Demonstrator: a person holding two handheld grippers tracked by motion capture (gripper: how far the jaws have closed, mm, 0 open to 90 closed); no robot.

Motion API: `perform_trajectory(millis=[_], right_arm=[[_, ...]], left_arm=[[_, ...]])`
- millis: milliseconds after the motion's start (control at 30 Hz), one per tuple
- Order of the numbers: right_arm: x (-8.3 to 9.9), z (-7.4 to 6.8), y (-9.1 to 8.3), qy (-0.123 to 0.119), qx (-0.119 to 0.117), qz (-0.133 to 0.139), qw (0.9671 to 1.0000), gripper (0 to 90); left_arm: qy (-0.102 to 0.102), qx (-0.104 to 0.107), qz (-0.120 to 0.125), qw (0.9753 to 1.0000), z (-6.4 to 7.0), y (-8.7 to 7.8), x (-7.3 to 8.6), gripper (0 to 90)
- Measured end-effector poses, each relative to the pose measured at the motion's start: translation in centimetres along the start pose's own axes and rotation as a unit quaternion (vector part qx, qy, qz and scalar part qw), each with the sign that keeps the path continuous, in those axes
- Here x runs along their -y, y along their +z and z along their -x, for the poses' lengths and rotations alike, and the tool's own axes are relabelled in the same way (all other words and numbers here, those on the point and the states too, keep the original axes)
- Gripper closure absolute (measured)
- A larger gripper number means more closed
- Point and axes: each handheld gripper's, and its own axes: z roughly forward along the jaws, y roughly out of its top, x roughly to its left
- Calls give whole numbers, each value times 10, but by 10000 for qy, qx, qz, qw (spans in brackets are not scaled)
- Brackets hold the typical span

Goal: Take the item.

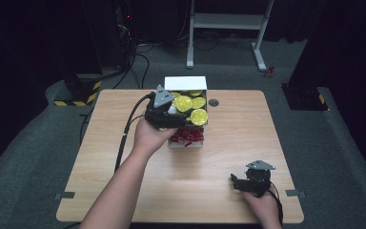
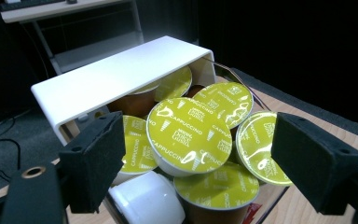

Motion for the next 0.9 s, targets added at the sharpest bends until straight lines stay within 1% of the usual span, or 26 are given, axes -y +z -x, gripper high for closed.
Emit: perform_trajectory(millis=[33, 167, 367, 433, 500, 567, 667, 767, 867, 900], right_arm=[[0, 0, 0, -1, 1, 0, 10000, 80], [0, 0, 0, -7, -1, 3, 10000, 80], [0, 0, 0, 0, 1, 0, 10000, 80], [0, 0, 0, 0, 2, -1, 10000, 80], [0, 0, 0, -1, 2, -2, 10000, 80], [0, 0, 0, 1, 2, -2, 10000, 80], [0, 0, 0, 1, 2, -2, 10000, 80], [0, 0, 0, 0, 2, -2, 10000, 80], [0, 0, 0, -1, 2, -1, 10000, 80], [0, 0, 0, -2, 2, 0, 10000, 80]], left_arm=[[30, 23, 7, 10000, 1, 1, 0, 191], [63, -47, 4, 10000, 2, 5, -2, 218], [131, -199, 194, 9995, 1, 3, -5, 333], [122, -184, 219, 9995, 2, 2, -4, 359], [191, -212, 219, 9994, 2, 2, -4, 386], [185, -225, 193, 9994, 3, 4, -4, 424], [197, -271, 98, 9994, 2, 7, -2, 445], [177, -293, -28, 9994, 0, 12, 0, 439], [111, -309, -21, 9995, -1, 13, 2, 427], [121, -317, 6, 9994, -1, 12, 2, 416]])
